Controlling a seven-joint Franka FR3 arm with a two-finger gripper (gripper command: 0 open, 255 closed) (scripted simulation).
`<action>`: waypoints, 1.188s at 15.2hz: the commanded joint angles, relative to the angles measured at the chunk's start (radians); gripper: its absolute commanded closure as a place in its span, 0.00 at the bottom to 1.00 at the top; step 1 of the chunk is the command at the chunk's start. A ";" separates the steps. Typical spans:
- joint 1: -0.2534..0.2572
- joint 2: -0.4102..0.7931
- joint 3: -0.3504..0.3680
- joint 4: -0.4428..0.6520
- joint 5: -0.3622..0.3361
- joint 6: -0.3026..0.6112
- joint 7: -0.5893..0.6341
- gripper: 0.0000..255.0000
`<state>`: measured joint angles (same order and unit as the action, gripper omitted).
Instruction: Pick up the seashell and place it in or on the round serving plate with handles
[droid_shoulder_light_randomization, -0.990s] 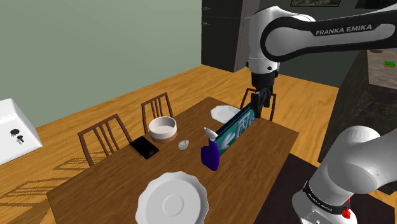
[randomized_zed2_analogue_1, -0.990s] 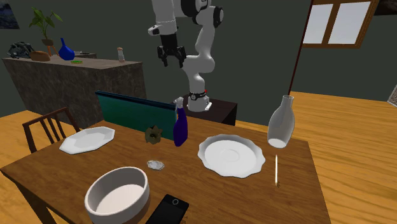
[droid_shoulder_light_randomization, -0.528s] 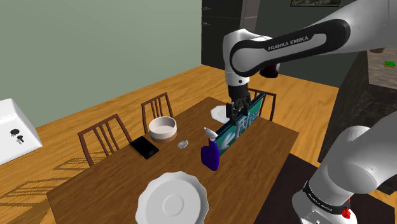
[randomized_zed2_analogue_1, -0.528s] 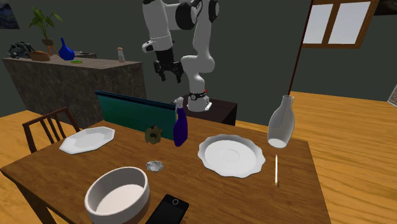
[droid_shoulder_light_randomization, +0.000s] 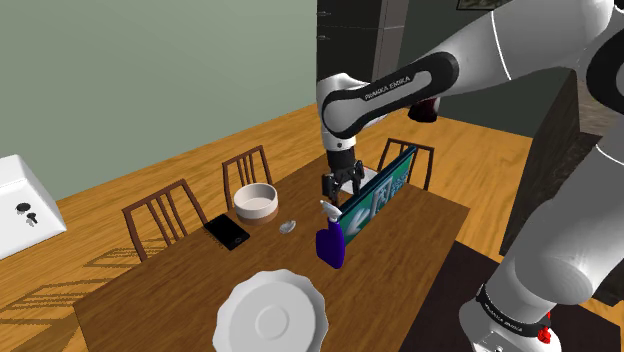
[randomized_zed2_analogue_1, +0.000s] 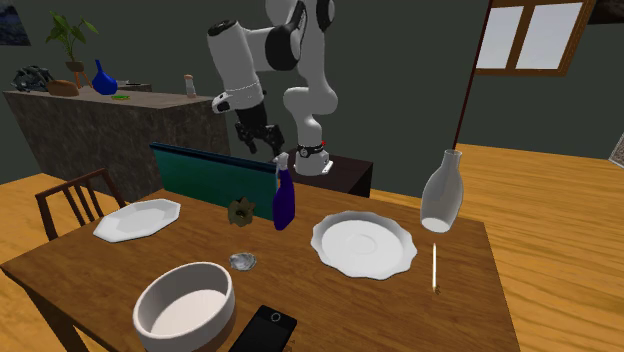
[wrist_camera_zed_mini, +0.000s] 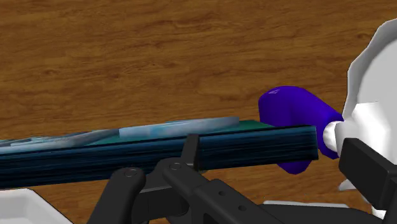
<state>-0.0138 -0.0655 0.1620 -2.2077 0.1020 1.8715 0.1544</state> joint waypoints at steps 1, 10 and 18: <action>0.002 0.091 0.005 0.054 0.001 0.029 0.026 0.00; 0.028 0.465 0.004 0.356 0.002 0.073 0.128 0.00; 0.058 0.818 -0.009 0.740 0.010 0.021 0.202 0.00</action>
<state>0.0362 0.6984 0.1528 -1.5283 0.1097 1.9022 0.3429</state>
